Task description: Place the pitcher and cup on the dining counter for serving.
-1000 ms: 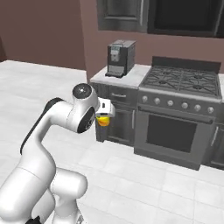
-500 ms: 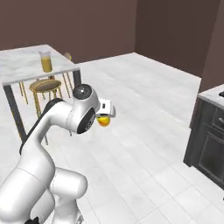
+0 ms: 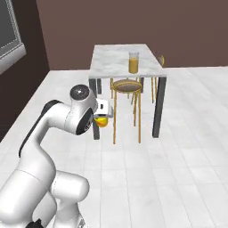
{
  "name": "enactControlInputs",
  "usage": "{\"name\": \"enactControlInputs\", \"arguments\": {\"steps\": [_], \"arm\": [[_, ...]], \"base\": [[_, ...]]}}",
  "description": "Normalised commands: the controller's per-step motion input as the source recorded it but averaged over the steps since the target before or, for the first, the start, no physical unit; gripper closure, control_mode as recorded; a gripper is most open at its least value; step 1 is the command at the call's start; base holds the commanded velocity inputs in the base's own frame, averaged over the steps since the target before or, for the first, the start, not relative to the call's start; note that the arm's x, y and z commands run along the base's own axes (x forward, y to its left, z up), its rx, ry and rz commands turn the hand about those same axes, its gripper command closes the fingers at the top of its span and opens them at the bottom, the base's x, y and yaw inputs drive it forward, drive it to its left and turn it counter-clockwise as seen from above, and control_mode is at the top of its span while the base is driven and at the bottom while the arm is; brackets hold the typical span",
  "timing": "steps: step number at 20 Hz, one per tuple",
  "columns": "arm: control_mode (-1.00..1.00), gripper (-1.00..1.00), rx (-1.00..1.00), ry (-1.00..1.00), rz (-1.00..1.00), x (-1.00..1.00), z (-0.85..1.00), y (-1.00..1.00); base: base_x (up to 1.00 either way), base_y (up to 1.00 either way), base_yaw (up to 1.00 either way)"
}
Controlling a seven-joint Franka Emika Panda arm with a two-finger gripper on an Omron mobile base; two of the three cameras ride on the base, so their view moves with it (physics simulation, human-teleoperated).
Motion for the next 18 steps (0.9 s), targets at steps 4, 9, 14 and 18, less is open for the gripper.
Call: {"name": "enactControlInputs", "arguments": {"steps": [4, 9, 14, 18], "arm": [[1.0, 1.0, 0.0, 0.0, 0.0, 0.0, 0.0, 0.0], [1.0, 1.0, 0.0, 0.0, 0.0, 0.0, 0.0, 0.0], [1.0, 1.0, 0.0, 0.0, 0.0, 0.0, 0.0, 0.0], [1.0, 1.0, 0.0, 0.0, 0.0, 0.0, 0.0, 0.0]], "base": [[0.93, 0.19, 0.29], [0.98, 0.24, 0.07], [0.91, 0.25, 0.06], [0.84, 0.18, 0.08]]}}
